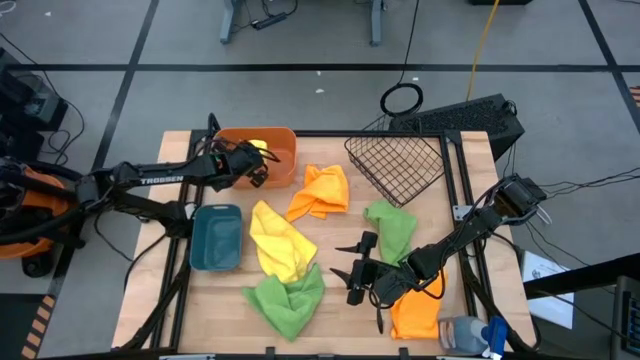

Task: Sort microfiber towel by color & place in baskets
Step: Put the right yellow microfiber towel into the orange bin, then put the yellow microfiber towel into the orange bin

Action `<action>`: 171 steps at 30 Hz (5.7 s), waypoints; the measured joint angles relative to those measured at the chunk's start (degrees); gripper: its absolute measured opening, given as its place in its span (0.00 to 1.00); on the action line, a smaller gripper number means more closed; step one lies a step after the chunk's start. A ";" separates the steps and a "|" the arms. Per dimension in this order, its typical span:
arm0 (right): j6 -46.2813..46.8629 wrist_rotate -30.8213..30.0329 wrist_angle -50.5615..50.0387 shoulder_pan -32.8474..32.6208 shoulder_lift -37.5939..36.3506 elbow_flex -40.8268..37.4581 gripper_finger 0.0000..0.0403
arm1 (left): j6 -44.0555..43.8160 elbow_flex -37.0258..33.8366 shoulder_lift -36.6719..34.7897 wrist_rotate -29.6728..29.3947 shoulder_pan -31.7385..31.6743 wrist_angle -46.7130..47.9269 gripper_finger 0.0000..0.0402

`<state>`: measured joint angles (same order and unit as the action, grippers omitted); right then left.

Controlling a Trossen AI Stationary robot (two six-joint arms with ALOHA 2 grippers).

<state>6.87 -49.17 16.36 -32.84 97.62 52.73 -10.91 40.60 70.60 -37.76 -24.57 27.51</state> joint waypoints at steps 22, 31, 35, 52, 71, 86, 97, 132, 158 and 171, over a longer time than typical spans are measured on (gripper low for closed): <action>1.05 -0.02 -0.22 0.00 0.00 0.00 0.63 | -5.10 0.02 2.46 0.61 -1.30 8.29 0.76; 1.09 -0.03 -0.12 0.32 0.00 0.00 0.63 | -3.27 0.86 1.46 3.60 -0.40 10.28 0.92; 1.78 -0.02 0.07 1.00 0.00 0.00 0.63 | -3.40 3.54 -1.52 3.81 0.89 15.45 0.93; 2.94 5.73 2.46 2.42 0.00 0.00 0.63 | -13.34 5.99 -19.05 21.82 18.96 18.08 0.93; 2.60 33.08 5.95 11.40 0.86 0.17 0.67 | -17.27 3.10 -7.40 6.78 50.08 -2.73 0.93; 3.35 32.61 -3.33 14.73 23.91 23.38 0.79 | -16.62 3.10 -1.83 3.07 56.28 -3.96 0.93; 12.18 31.23 -7.99 19.31 31.54 27.47 0.62 | -12.17 3.10 -1.83 2.98 56.89 -4.45 0.93; -11.89 6.96 -23.39 6.16 2.31 27.36 0.03 | -2.89 3.10 -0.93 -0.26 56.84 -20.59 0.93; -23.08 -6.81 -20.77 -0.92 -0.64 27.36 0.03 | 1.51 0.22 -0.93 3.21 56.76 -27.14 0.93; -26.03 -6.56 -21.31 -2.21 -4.66 27.36 0.03 | 9.52 0.22 2.01 6.19 56.61 -38.56 0.93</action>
<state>-19.16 -55.72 -4.95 -35.05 92.96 80.09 -1.39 40.82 72.61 -31.57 32.04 -11.05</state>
